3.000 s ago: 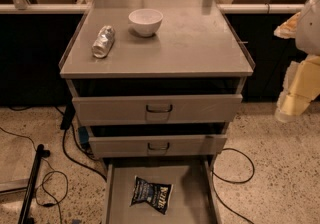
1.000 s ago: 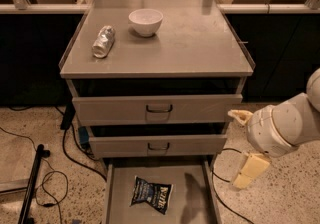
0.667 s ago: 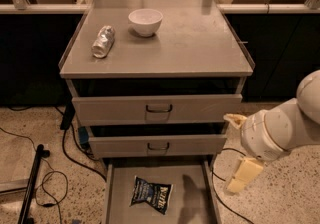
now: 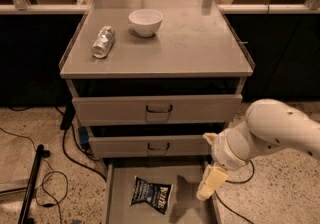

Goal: Pick blue chip bag from bottom drawer and place on counter

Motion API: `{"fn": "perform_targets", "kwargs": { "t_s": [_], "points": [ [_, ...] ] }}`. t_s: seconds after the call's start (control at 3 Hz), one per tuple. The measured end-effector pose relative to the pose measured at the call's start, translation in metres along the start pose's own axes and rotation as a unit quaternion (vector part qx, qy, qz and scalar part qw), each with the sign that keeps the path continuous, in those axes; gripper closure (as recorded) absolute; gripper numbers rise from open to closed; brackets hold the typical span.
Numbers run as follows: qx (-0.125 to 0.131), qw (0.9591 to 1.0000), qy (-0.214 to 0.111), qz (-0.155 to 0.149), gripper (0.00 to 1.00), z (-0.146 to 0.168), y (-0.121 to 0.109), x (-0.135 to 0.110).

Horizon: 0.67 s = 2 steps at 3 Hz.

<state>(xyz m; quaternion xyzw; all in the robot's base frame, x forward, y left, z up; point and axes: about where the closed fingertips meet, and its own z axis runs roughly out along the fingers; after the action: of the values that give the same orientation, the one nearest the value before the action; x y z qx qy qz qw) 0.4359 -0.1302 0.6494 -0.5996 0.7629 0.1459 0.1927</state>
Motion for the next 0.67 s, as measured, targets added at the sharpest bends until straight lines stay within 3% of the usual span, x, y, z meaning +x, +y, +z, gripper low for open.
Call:
{"fn": "perform_targets", "kwargs": {
  "t_s": [0.33,0.67],
  "points": [
    [0.006,0.9999,-0.009,0.012,0.00,0.037,-0.009,0.013],
    [0.004,0.9993,-0.036,0.002,0.00,0.071,-0.014,0.022]
  ]
}}
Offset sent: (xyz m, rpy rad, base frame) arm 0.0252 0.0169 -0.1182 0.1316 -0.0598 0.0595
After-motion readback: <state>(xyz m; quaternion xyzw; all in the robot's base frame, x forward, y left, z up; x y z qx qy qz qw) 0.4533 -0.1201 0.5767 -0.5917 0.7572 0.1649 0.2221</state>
